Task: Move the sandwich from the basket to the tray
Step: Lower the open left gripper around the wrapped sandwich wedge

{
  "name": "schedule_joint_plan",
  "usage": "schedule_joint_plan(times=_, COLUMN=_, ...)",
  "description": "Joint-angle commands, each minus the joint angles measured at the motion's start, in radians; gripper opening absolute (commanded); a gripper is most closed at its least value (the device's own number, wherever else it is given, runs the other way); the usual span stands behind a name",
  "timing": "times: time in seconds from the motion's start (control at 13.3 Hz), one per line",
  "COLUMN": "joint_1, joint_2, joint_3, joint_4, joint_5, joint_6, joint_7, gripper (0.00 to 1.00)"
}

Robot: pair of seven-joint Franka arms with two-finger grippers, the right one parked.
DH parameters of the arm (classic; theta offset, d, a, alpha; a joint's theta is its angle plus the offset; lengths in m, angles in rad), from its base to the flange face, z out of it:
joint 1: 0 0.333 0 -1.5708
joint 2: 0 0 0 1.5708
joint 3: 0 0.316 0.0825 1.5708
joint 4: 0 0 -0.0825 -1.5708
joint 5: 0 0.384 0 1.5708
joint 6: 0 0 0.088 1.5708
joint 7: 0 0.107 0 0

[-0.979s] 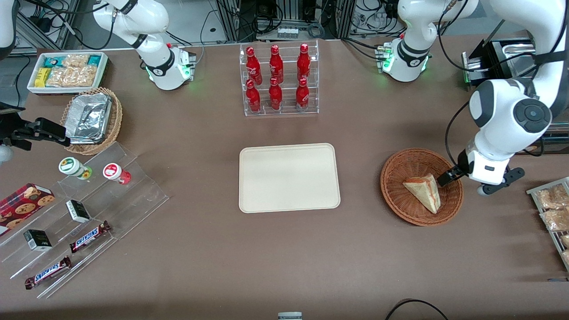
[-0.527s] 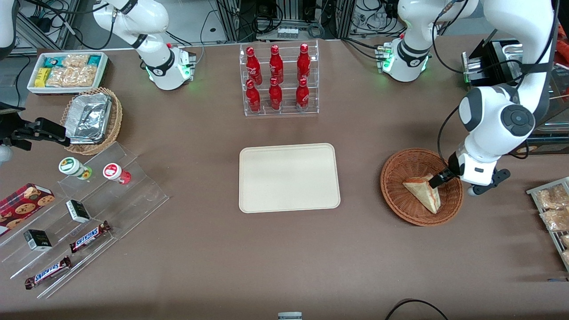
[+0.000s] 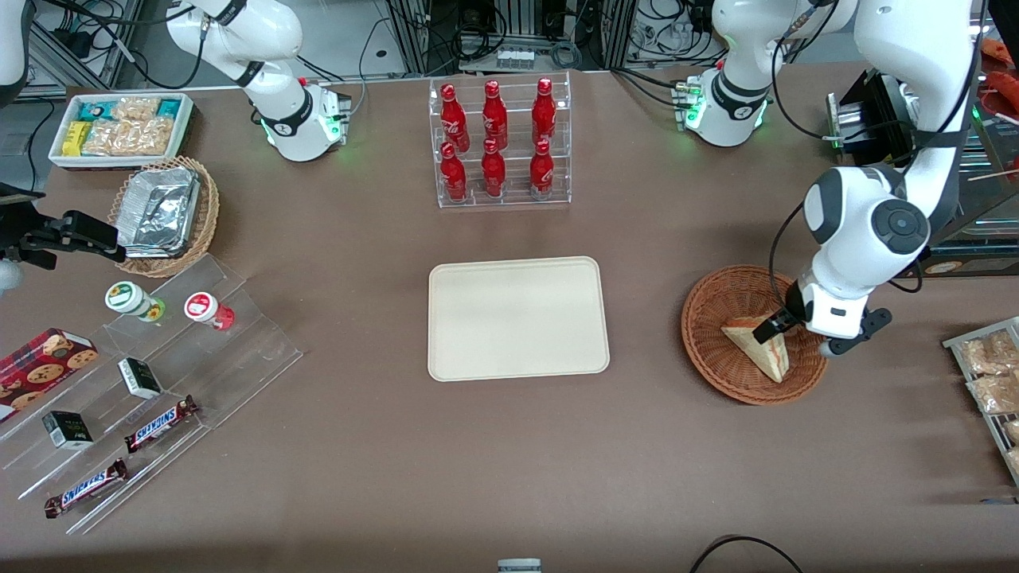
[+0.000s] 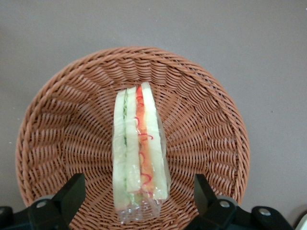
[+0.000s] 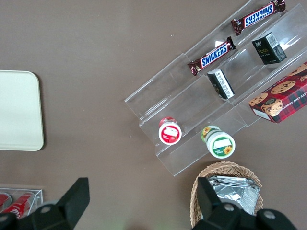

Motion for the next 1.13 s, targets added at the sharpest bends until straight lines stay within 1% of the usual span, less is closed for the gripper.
schedule_joint_plan(times=0.0, joint_1=-0.007, joint_2=0.007, joint_3=0.002, joint_4=-0.015, joint_5=-0.007, joint_6=0.024, joint_7=-0.014, gripper=1.0)
schedule_joint_plan(times=0.83, joint_1=-0.007, joint_2=0.074, joint_3=0.002, joint_4=-0.021, joint_5=-0.005, joint_6=0.056, joint_7=-0.014, gripper=1.0)
schedule_joint_plan(times=0.9, joint_1=-0.007, joint_2=0.076, joint_3=0.002, joint_4=-0.021, joint_5=-0.005, joint_6=0.054, joint_7=-0.014, gripper=0.8)
schedule_joint_plan(times=0.98, joint_1=-0.005, joint_2=0.074, joint_3=0.002, joint_4=-0.021, joint_5=-0.005, joint_6=0.053, joint_7=-0.015, gripper=0.48)
schedule_joint_plan(times=1.05, joint_1=-0.005, joint_2=0.074, joint_3=0.002, joint_4=-0.021, joint_5=-0.005, joint_6=0.048, joint_7=-0.022, gripper=0.23)
